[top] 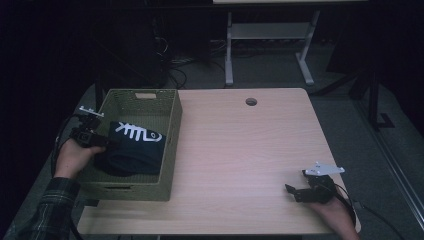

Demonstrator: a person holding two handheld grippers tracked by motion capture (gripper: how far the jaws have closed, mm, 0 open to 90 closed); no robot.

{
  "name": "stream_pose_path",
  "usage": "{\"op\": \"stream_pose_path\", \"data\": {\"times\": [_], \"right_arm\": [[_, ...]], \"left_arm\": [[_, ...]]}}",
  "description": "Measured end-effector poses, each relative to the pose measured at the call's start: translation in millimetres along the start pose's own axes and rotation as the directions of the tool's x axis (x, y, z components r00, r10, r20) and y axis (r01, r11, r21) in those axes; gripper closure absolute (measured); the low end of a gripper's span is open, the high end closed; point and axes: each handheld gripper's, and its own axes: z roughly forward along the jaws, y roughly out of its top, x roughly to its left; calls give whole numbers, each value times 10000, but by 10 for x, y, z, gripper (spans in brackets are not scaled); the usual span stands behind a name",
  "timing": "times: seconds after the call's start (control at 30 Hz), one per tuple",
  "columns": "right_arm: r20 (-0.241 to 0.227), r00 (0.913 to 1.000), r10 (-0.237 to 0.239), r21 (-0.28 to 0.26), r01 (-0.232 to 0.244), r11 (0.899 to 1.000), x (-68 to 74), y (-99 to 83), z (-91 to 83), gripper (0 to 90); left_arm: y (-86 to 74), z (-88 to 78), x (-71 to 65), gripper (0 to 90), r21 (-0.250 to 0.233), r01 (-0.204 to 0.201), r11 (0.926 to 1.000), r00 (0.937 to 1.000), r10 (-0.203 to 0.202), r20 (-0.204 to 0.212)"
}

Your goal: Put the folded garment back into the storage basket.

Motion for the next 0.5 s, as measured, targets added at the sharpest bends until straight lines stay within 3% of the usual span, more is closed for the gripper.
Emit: {"op": "stream_pose_path", "data": {"times": [0.13, 0.2, 0.3, 0.4, 0.5], "right_arm": [[-2, 10000, -5, 1, 5, 10000, 0, 0, 0, 132], [-1, 10000, -4, 2, 4, 10000, 0, 0, 0, 132], [-3, 10000, 4, 5, -4, 10000, 0, -1, 0, 132], [0, 10000, -11, -1, 11, 10000, -1, 0, 0, 132], [-1, 10000, -8, 1, 8, 10000, 0, 0, 0, 132]], "left_arm": [[15, -12, 38, 576, -64, 22, 10000, 9988, -25, -489], [23, -50, 46, 537, -53, 5, 10000, 9949, -10, -1004], [22, -128, 71, 478, -182, 160, 9997, 9907, -183, -1345], [4, -197, 80, 467, -358, 310, 9989, 9899, -356, -1369], [-11, -196, 59, 426, -344, 188, 9992, 9924, -229, -1210]]}}
